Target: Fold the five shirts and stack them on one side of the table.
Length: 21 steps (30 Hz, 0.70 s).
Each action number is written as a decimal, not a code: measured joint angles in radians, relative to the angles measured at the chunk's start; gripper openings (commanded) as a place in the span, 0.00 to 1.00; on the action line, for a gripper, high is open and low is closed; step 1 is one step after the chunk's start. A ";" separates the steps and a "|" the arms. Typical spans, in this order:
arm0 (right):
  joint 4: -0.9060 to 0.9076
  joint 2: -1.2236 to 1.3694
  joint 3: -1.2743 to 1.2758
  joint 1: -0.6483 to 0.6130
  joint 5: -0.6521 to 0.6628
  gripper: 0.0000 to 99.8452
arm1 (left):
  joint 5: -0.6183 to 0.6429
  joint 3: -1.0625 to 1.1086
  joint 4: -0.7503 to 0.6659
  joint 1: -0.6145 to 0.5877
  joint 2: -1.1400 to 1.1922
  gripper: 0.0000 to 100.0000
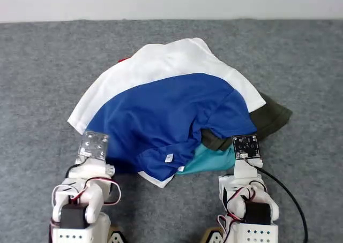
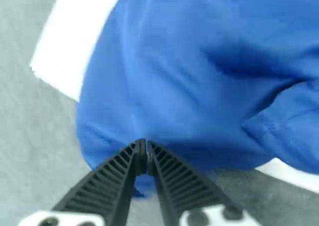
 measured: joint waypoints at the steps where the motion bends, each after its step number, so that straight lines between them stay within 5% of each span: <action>1: 0.000 0.000 0.000 0.000 0.000 0.01 | -0.078 -0.025 0.000 0.000 0.000 0.02; 4: 0.000 0.000 0.000 0.000 0.000 0.01 | -0.242 -0.086 0.000 0.000 0.000 0.02; 12: 0.000 0.000 0.000 0.000 0.000 0.01 | -0.282 -0.292 0.006 0.000 0.066 0.04; 21: 0.000 0.000 0.000 0.000 0.000 0.01 | -0.282 -0.758 0.110 0.072 0.704 0.05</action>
